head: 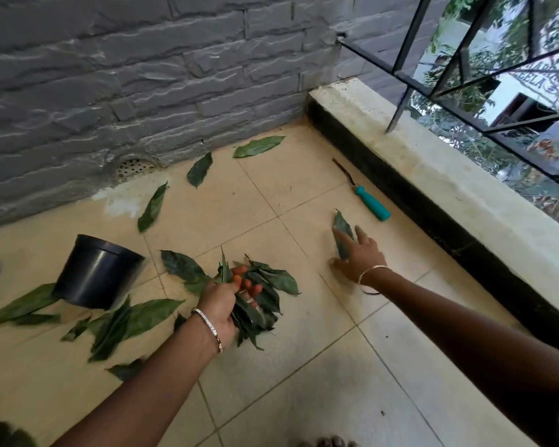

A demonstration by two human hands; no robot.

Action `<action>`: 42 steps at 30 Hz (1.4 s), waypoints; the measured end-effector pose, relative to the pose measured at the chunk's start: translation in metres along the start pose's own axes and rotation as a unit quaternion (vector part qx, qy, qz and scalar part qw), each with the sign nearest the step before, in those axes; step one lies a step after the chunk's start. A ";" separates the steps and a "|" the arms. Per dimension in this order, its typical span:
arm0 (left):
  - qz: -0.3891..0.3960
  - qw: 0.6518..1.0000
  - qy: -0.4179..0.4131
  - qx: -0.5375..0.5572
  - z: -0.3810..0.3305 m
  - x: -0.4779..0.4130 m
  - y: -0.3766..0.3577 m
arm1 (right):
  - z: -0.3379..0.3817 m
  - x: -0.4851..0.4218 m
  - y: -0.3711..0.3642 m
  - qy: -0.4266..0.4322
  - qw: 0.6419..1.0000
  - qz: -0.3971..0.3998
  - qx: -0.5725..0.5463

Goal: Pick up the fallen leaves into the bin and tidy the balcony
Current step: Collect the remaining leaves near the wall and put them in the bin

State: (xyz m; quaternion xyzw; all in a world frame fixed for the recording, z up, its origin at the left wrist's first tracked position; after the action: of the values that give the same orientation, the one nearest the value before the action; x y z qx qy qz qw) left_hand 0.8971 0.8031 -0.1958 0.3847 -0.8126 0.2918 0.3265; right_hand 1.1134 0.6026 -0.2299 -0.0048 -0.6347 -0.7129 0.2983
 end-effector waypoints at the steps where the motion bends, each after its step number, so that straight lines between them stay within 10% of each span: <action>1: -0.009 1.000 -0.003 -0.007 -0.002 0.000 0.005 | -0.004 -0.006 -0.006 0.017 0.999 0.016 0.038; 8: -0.065 0.998 -0.003 -0.015 -0.017 -0.008 0.047 | -0.002 -0.018 -0.017 0.047 0.988 -0.138 0.052; 14: -0.013 1.000 0.011 -0.023 -0.010 0.000 0.043 | 0.070 0.042 0.006 0.107 0.951 -0.200 -0.208; 23: -0.027 0.997 -0.015 -0.073 -0.009 0.009 0.031 | 0.182 0.143 -0.011 0.290 0.882 -0.080 -0.363; 31: -0.016 0.999 -0.009 -0.027 -0.011 0.009 0.060 | 0.128 0.048 -0.019 0.157 0.962 -0.142 -0.175; 38: 0.006 1.000 -0.016 0.003 -0.018 0.017 0.076 | 0.152 0.012 -0.051 0.213 0.975 -0.048 -0.032; 42: -0.002 1.000 -0.013 0.013 -0.019 0.016 0.088 | 0.144 0.014 -0.050 0.177 0.975 -0.075 -0.107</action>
State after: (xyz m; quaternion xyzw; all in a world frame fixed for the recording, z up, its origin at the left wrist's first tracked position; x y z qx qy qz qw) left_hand 0.8237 0.8567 -0.1919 0.3938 -0.8121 0.2971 0.3117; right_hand 1.0268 0.7287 -0.2415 0.1376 -0.4900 -0.7866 0.3495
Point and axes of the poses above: each hand's wrist, its own x-axis away from the middle knuckle, its own y-axis out of the back of the hand, z = x × y, the point moved 6 cm from there along -x, towards the middle knuckle, and after that the axes turned 2 degrees about -z, right-handed, at the moved point
